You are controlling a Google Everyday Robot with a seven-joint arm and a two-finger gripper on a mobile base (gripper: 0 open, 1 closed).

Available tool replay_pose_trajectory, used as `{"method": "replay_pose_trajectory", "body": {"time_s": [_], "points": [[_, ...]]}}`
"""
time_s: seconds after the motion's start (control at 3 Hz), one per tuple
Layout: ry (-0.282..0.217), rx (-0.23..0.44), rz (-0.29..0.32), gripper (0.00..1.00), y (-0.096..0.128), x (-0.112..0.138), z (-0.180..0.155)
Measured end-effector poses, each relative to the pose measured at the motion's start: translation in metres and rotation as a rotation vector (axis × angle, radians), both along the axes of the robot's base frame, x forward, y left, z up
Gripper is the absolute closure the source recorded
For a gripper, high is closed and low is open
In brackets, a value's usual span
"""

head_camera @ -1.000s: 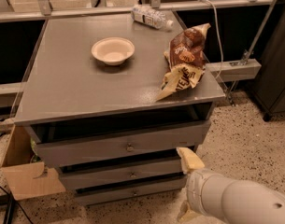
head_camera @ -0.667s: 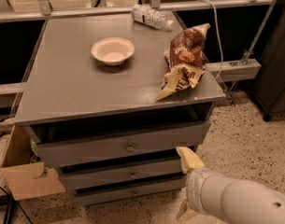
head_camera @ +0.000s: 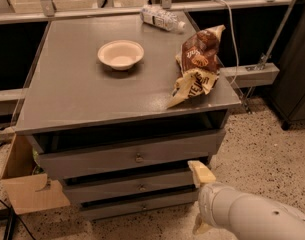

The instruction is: Open middle drawer

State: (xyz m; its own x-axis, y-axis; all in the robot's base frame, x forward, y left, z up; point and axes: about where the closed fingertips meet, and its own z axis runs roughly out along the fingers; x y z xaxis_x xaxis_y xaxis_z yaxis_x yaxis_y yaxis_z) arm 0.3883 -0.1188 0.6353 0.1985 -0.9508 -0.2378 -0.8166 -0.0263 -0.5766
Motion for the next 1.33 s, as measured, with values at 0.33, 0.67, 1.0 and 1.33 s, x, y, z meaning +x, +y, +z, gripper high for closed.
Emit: {"method": "replay_pose_trajectory", "body": {"time_s": [0.33, 0.67, 1.0, 1.33], "points": [[-0.007, -0.002, 0.018, 0.0, 0.0, 0.022, -0.023], [-0.013, 0.023, 0.026, 0.0, -0.001, 0.042, -0.045], [0.01, 0.081, 0.021, 0.0, -0.019, 0.056, -0.072], [0.141, 0.143, -0.038, 0.0, -0.051, 0.056, -0.109]]}}
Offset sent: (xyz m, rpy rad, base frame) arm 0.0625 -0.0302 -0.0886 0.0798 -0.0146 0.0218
